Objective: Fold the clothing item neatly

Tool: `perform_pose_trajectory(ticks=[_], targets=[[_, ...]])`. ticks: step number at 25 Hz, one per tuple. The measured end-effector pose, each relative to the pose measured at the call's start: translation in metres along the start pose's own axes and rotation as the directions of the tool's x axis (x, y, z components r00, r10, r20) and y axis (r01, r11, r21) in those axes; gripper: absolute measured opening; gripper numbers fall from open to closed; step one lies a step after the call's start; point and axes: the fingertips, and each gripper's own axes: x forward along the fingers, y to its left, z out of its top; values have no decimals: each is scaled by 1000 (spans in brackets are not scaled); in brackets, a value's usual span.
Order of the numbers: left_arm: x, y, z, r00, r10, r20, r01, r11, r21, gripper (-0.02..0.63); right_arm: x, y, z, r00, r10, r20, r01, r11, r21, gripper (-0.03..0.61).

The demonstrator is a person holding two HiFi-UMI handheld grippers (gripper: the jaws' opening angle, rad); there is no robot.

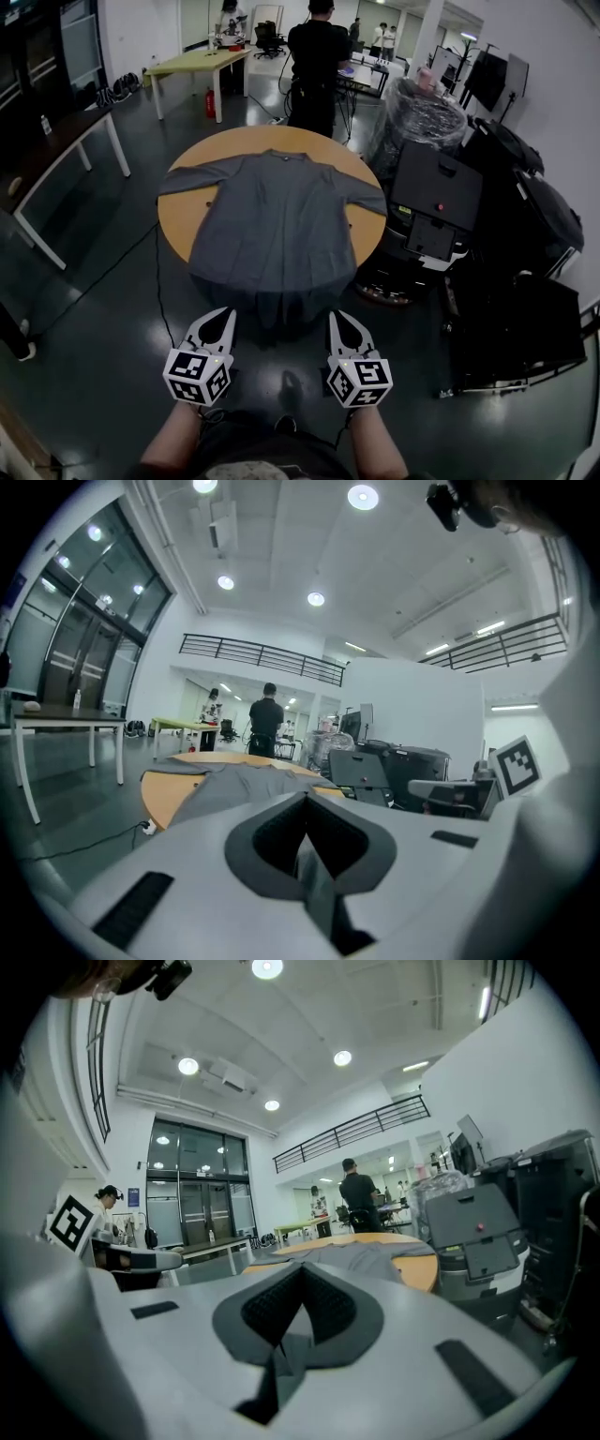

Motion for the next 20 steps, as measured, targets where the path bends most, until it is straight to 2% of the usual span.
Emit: perform_pose_trajectory(ticks=[4,8,14,20], targets=[[0,6,6,999,44,5,-44,999,9,9,16,6,-3,999,54,-11,-53,998,21,-11],[0,27,9,997,77,11,-77,997,11,9,40,22,-5,994,101,-27,-101,995,-1,-11],[15,93,18,997,80,6,-80,997,-14,9,101,55,-5,993,110,-51,-111,994,-16,-11],[44,170,38,999,46,3,-46,999,-28,9,175,84,5,997,62,-48,-63,998,-22,-11]])
